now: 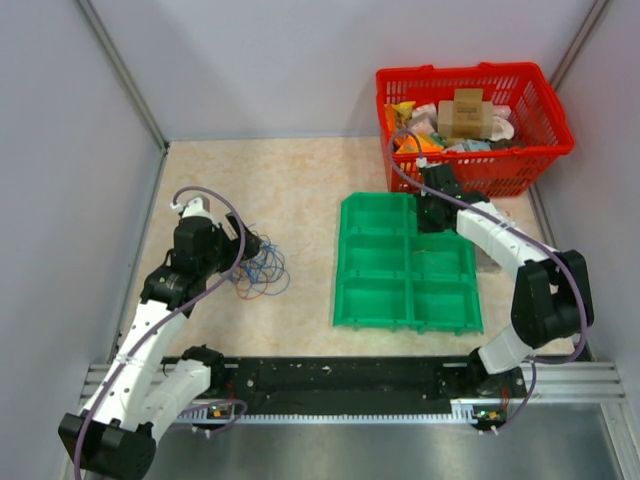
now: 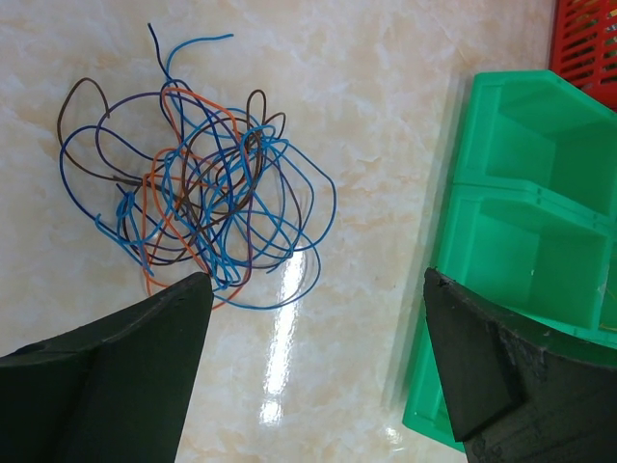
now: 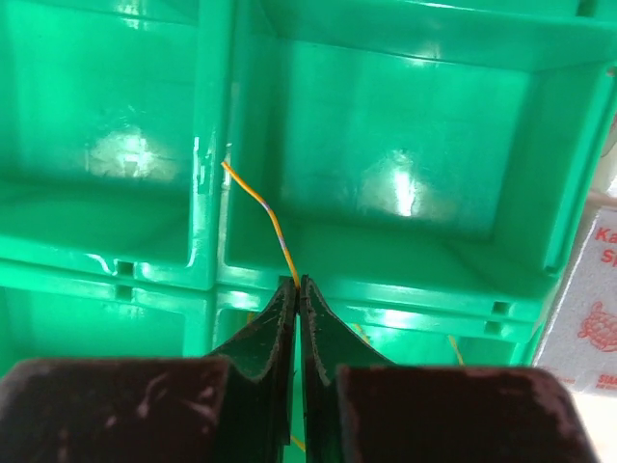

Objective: Untangle the cables

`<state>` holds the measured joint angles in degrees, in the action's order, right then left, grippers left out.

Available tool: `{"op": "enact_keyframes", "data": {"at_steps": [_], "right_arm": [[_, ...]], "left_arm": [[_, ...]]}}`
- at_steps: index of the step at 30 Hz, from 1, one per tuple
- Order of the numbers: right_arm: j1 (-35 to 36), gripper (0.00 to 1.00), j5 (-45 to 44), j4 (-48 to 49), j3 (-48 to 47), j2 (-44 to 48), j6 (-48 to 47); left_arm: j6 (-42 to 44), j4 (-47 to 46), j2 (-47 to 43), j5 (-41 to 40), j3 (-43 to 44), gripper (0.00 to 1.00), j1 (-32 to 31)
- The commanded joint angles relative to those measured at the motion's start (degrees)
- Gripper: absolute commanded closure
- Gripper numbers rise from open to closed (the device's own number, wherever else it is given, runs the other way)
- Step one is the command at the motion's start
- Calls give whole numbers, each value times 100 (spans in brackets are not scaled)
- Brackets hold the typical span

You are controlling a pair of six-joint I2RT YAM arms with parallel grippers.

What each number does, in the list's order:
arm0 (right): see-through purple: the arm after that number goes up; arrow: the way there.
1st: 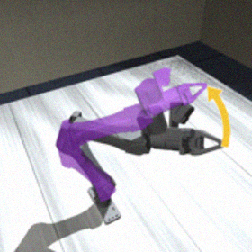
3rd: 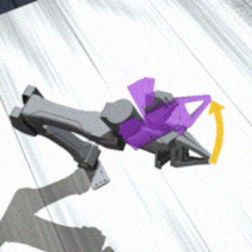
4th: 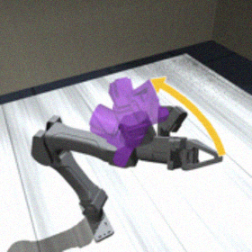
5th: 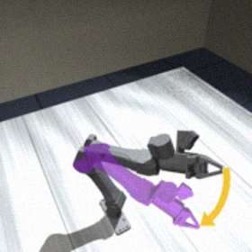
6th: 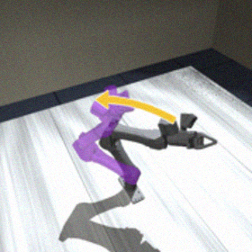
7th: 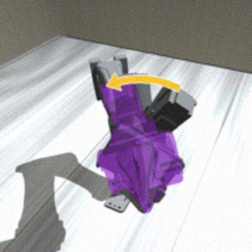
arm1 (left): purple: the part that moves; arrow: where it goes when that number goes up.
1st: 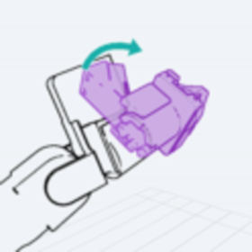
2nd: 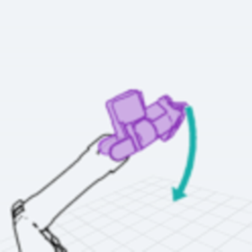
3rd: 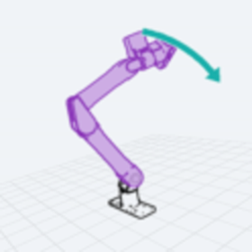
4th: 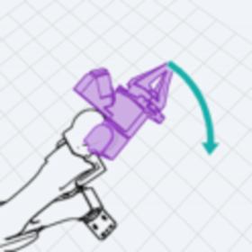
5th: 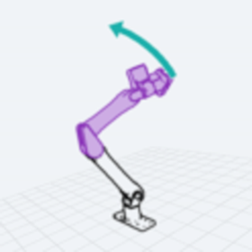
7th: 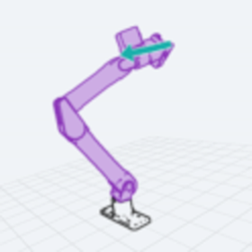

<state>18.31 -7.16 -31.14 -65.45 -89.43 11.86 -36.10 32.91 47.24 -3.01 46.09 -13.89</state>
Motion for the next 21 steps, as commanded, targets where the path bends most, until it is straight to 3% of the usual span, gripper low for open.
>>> {"op": "enact_keyframes", "data": {"at_steps": [1,3,6,11,21], "right_arm": [[226,100,-191,-278,-214,241,167],[156,100,-6,-699,-152,469,543],[-413,100,1362,-868,224,934,1106],[-959,100,2515,-1096,664,1209,1354],[-1233,100,2194,-964,762,313,1231]], "left_arm": [[32,-293,-198,55,-29,6,27],[50,-302,-216,63,-38,6,27],[59,-355,-198,98,-73,6,27],[41,-548,-119,265,-143,7,27],[68,-566,-180,485,-152,7,27]]}}
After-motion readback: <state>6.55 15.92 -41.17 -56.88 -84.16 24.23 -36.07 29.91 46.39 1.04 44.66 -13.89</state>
